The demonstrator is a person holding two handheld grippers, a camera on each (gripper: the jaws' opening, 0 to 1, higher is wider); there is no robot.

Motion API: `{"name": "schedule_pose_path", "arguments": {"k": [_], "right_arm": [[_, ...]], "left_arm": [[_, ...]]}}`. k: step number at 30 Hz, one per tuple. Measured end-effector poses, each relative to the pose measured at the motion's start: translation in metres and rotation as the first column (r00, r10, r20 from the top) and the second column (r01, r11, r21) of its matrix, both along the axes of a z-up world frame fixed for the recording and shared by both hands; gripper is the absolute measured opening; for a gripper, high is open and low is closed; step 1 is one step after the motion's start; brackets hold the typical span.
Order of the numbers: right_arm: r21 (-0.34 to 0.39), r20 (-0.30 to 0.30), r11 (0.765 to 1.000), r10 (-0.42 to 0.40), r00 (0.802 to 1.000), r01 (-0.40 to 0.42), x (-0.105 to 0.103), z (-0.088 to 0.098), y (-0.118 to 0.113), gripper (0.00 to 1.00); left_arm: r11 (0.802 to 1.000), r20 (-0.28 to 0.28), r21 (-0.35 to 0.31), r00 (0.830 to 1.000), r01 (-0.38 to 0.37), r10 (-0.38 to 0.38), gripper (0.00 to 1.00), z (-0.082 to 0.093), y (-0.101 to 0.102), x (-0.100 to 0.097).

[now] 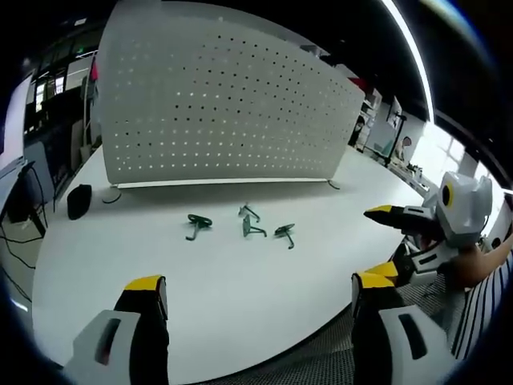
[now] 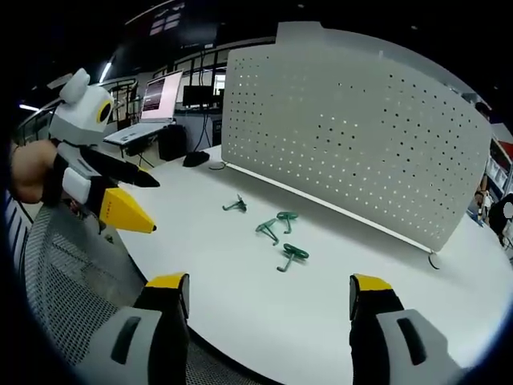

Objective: Insert the hook assembly into the mounting plate slot until the hook locks in place.

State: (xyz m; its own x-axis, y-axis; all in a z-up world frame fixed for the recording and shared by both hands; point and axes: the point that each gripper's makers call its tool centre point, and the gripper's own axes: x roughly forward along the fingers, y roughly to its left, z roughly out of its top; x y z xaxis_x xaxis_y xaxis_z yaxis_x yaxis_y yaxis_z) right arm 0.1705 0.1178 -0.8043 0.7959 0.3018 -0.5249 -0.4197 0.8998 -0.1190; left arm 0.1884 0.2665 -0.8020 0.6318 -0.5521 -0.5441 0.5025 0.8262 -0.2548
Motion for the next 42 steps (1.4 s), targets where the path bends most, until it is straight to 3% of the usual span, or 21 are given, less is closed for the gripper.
{"name": "schedule_pose_path", "arguments": {"k": [24,29,32,34,38,42], "right_arm": [[0.023,-0.009,1.0,-0.011,1.0,0.011,0.001,-0.001,-0.001,0.79],[0.043,-0.023,0.999,-0.007,1.0,0.008,0.0,0.001,-0.001,0.78],[0.08,-0.035,0.997,0.003,0.999,-0.001,0.001,0.006,0.002,0.78],[0.08,-0.035,0.997,0.009,0.999,-0.006,0.004,0.009,0.003,0.75],[0.094,-0.048,0.994,0.059,0.997,-0.054,0.014,0.015,0.015,0.67],[0.086,-0.059,0.989,0.122,0.991,-0.117,0.029,0.011,0.029,0.63]], "left_arm": [[1.0,-0.006,0.013,1.0,0.014,-0.014,0.97,-0.003,-0.001,-0.001],[1.0,0.017,0.006,1.0,0.004,-0.004,0.91,0.005,0.0,0.002],[0.999,-0.002,-0.034,1.0,0.008,-0.008,0.95,0.009,-0.007,0.002],[1.0,-0.007,-0.027,1.0,0.001,-0.001,0.97,0.007,-0.004,0.002],[0.998,-0.013,-0.061,0.999,-0.031,0.03,0.99,0.009,0.001,0.005],[0.998,-0.015,-0.045,0.999,-0.032,0.032,1.0,0.006,0.002,0.004]]}}
